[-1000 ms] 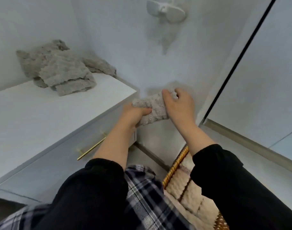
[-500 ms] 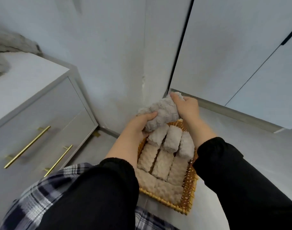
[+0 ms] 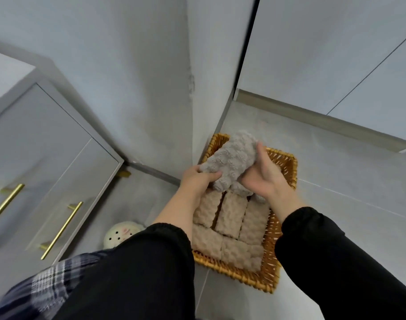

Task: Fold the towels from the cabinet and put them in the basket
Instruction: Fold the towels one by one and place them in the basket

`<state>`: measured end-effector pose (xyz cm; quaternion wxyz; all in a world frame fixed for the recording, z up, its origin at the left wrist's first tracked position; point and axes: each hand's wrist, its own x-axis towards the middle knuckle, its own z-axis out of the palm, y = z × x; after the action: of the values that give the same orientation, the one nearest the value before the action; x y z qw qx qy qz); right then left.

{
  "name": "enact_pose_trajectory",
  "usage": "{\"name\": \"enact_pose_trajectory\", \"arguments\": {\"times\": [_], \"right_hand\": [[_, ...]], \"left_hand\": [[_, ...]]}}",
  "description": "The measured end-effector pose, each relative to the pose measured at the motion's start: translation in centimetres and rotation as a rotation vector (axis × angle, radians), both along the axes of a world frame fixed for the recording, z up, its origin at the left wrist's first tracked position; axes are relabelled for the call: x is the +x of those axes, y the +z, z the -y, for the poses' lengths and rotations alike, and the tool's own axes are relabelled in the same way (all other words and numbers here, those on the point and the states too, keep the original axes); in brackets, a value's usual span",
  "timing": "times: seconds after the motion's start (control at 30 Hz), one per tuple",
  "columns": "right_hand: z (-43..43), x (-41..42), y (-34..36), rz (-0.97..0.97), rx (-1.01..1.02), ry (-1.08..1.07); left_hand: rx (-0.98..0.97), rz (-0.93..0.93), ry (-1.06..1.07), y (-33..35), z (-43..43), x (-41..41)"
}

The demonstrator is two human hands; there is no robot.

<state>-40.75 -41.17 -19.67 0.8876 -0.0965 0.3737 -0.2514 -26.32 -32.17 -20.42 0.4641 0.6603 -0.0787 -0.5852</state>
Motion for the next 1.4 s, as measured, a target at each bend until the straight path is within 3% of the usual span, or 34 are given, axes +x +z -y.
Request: {"name": "enact_pose_trajectory", "arguments": {"times": [0.2, 0.37, 0.43, 0.6, 0.73, 0.87, 0.93, 1.03, 1.17, 1.23, 1.3, 1.4], "right_hand": [[-0.8, 1.4, -3.5, -0.186, -0.13, 0.026], [-0.1, 1.2, -7.9, -0.488, -0.123, 0.03], [-0.6, 0.7, -10.1, -0.583, -0.083, 0.121], [-3.2, 1.3, -14.0, -0.687, 0.027, 0.313], [-4.6, 3.2, -15.7, -0.701, 0.059, 0.262], [-4.6, 4.8, -17.5, -0.873, 0.004, 0.181], [-5.0, 5.1, -18.0, -1.067, -0.118, 0.199], [-6.3, 5.3, -17.6, -1.367, -0.525, 0.315], [-8.2, 4.8, -16.9, -1.541, -1.217, 0.345], [-8.7, 4.1, -16.7, -1.551, -1.34, 0.375], [-9.4, 3.3, -16.7, -1.506, -1.3, 0.442], [-10.7, 2.9, -16.5, -1.38, -0.864, 0.432]], "left_hand": [[0.024, -0.086, 0.003, -2.7, -0.8, 0.5], [0.228, 0.578, -0.189, -5.7, -2.8, 2.5], [0.311, 0.692, -0.284, -7.0, -4.2, 3.3], [0.325, 0.629, -0.482, -8.9, -5.2, 3.8], [0.322, 0.675, -0.569, -9.0, -4.3, 4.2], [0.333, 0.673, -0.601, -9.5, -4.0, 4.6], [0.337, 0.687, -0.613, -9.4, -4.0, 4.6], [0.331, 0.701, -0.62, -9.6, -4.0, 4.5], [0.325, 0.71, -0.628, -9.3, -4.0, 4.4], [0.324, 0.718, -0.628, -9.2, -3.9, 4.4], [0.323, 0.719, -0.634, -9.2, -3.9, 4.4], [0.322, 0.708, -0.64, -9.2, -4.0, 4.4]]}}
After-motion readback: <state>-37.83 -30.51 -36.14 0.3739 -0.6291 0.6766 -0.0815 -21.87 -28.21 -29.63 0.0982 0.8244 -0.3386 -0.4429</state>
